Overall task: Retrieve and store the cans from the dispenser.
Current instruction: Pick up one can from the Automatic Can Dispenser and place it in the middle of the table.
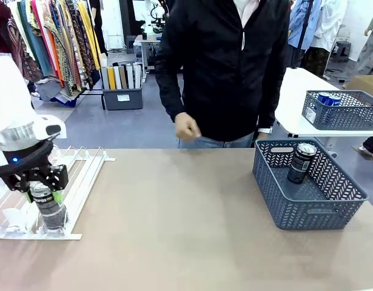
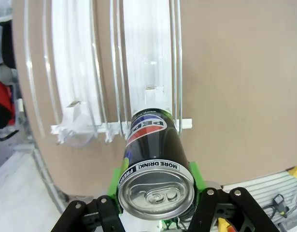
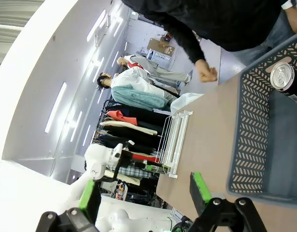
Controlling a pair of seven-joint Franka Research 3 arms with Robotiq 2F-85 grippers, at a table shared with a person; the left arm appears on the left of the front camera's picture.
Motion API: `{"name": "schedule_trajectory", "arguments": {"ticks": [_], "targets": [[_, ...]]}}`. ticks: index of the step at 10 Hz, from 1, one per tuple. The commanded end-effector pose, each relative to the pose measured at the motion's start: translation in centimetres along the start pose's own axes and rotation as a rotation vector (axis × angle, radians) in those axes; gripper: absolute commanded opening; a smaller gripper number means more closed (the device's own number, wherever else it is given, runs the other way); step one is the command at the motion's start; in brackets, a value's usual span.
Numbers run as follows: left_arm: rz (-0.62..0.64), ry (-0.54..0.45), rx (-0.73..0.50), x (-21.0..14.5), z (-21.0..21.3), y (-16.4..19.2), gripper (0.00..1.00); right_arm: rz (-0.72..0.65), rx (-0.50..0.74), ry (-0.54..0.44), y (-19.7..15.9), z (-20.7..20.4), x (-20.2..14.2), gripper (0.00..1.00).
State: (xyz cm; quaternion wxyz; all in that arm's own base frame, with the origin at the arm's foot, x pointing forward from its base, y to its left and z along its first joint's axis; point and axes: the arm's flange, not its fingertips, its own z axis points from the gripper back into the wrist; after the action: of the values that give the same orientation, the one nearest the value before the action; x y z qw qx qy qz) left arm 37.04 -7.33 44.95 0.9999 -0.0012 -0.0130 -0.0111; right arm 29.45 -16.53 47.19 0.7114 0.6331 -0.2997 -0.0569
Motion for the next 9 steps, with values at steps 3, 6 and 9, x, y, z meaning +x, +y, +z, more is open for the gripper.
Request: {"name": "schedule_trajectory", "arguments": {"ticks": [3, 6, 9], "targets": [[0.016, -0.150, 0.031, -3.8, 11.5, 0.5, 0.00, -0.001, 0.014, -0.008, 0.4, -0.1, 0.2, 1.00], [0.055, -0.265, -0.046, -6.6, 14.6, 2.1, 0.00, -0.001, 0.014, -0.008, 0.4, -0.1, 0.2, 1.00], [0.013, -0.209, -0.001, -5.7, 14.4, 0.4, 0.00, -0.001, 0.014, -0.008, 0.4, -0.1, 0.2, 1.00]]}}
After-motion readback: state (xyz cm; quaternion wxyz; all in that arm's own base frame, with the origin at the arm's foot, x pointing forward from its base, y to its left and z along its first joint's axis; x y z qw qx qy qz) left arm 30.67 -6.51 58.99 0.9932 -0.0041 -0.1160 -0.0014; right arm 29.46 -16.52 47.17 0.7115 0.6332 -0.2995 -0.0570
